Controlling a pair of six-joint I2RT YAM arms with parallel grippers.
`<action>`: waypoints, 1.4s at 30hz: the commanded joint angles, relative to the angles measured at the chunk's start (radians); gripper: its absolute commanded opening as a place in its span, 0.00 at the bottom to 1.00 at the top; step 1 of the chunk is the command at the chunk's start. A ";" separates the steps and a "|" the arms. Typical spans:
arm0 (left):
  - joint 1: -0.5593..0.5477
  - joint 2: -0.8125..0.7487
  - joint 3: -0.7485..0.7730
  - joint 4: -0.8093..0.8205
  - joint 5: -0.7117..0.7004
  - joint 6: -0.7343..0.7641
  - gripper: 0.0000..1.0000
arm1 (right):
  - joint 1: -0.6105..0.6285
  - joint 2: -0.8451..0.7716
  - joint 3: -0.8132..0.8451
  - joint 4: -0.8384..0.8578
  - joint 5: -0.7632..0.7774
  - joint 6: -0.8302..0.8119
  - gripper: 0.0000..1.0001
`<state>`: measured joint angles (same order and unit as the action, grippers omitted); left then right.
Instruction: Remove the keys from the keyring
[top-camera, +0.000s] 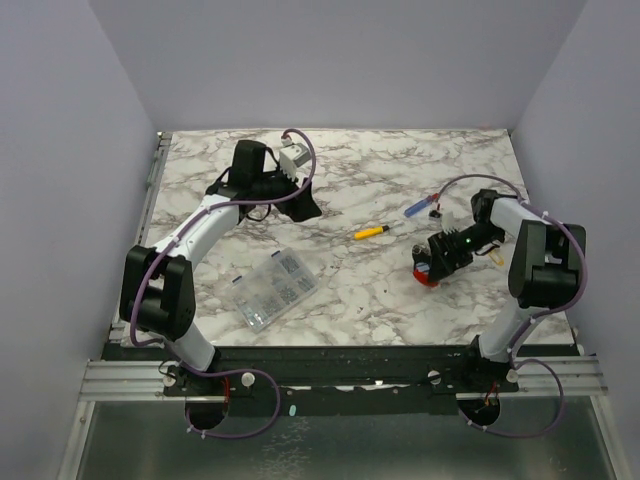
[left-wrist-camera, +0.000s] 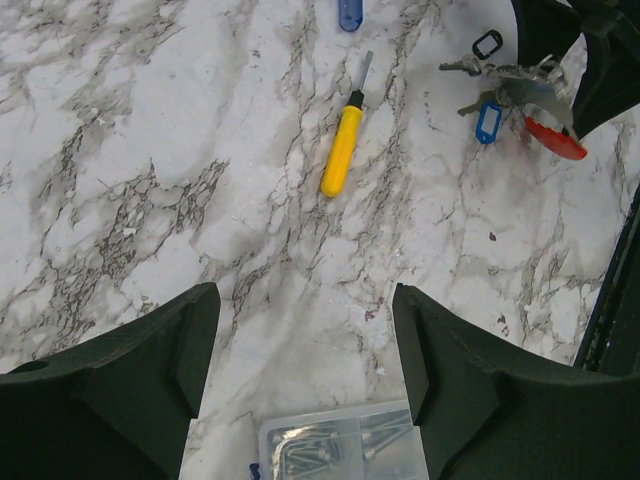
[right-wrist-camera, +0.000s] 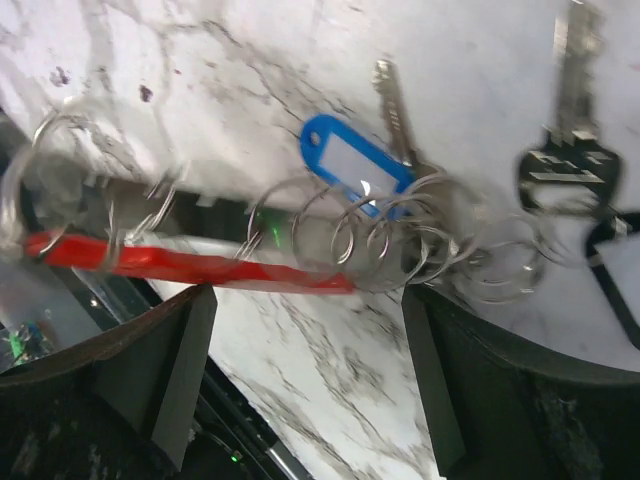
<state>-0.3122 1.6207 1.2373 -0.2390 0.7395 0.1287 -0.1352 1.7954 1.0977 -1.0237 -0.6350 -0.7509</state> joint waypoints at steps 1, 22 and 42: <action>-0.003 -0.017 -0.015 -0.016 0.008 0.020 0.76 | 0.068 0.038 -0.043 0.021 -0.071 0.007 0.84; -0.143 0.152 0.095 0.017 0.034 -0.015 0.70 | 0.230 -0.288 -0.083 0.213 0.010 -0.168 0.63; -0.094 0.125 0.070 0.031 0.029 -0.025 0.71 | 0.444 -0.160 -0.248 0.459 0.228 -0.280 0.58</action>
<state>-0.4053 1.7710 1.3041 -0.2253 0.7475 0.1093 0.2939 1.5936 0.8833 -0.6575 -0.4927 -1.0088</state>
